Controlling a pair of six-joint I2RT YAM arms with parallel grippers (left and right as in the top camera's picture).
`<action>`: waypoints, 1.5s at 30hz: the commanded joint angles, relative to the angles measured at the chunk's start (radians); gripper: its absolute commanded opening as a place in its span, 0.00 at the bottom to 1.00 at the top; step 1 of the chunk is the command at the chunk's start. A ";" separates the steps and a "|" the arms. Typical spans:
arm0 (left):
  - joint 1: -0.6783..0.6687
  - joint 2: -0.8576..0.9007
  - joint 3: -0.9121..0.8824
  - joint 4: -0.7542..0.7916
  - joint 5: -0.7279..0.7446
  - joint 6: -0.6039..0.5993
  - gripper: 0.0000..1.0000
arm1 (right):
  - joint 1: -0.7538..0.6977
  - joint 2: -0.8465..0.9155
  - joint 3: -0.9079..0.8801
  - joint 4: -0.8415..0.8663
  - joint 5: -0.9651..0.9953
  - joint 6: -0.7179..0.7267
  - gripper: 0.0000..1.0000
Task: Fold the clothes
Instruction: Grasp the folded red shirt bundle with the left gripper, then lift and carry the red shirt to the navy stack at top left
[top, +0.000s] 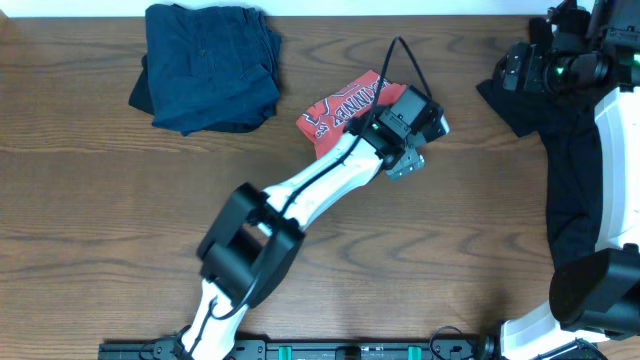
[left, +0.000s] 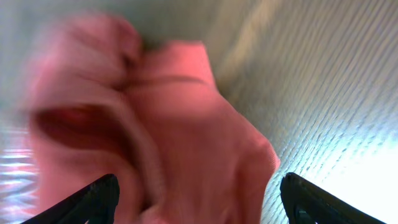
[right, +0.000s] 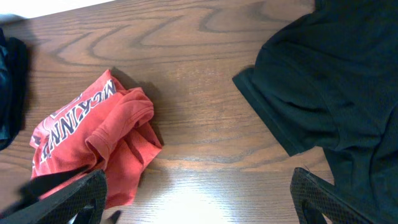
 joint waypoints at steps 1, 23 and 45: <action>0.004 0.060 0.002 -0.008 0.042 -0.068 0.84 | 0.010 -0.003 0.005 0.002 -0.011 0.009 0.92; 0.087 0.195 -0.001 0.049 0.027 -0.117 0.38 | 0.029 -0.003 0.005 -0.010 -0.010 0.008 0.91; 0.112 -0.171 0.001 0.100 -0.290 -0.159 0.06 | 0.029 -0.003 0.005 0.012 -0.011 0.002 0.90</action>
